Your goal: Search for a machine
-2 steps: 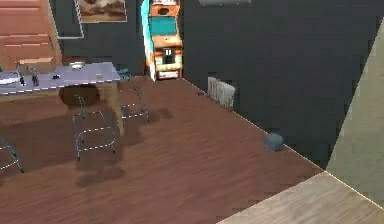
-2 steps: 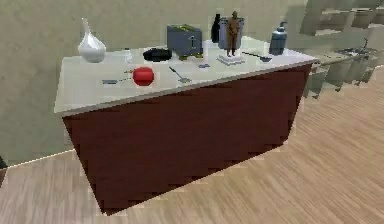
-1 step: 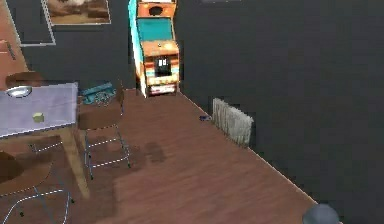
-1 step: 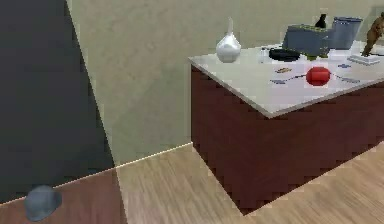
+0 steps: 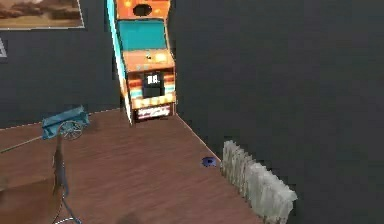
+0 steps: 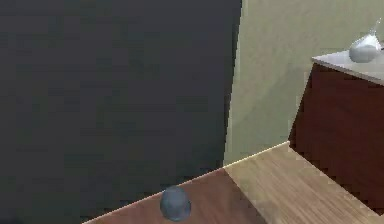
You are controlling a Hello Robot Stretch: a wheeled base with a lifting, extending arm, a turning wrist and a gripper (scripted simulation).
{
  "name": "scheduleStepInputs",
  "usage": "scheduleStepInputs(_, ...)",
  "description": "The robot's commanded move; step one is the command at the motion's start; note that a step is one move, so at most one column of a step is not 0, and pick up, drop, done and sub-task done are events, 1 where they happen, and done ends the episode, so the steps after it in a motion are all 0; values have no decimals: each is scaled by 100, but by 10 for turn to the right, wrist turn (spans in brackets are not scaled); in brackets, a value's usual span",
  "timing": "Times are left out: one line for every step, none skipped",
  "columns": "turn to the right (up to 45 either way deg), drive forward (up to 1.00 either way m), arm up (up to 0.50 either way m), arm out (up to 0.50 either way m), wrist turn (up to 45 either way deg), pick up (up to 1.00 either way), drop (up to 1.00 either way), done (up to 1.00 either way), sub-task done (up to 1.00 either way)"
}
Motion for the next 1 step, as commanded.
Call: scheduleStepInputs(0,80,0,0,0,0,0,0,0)
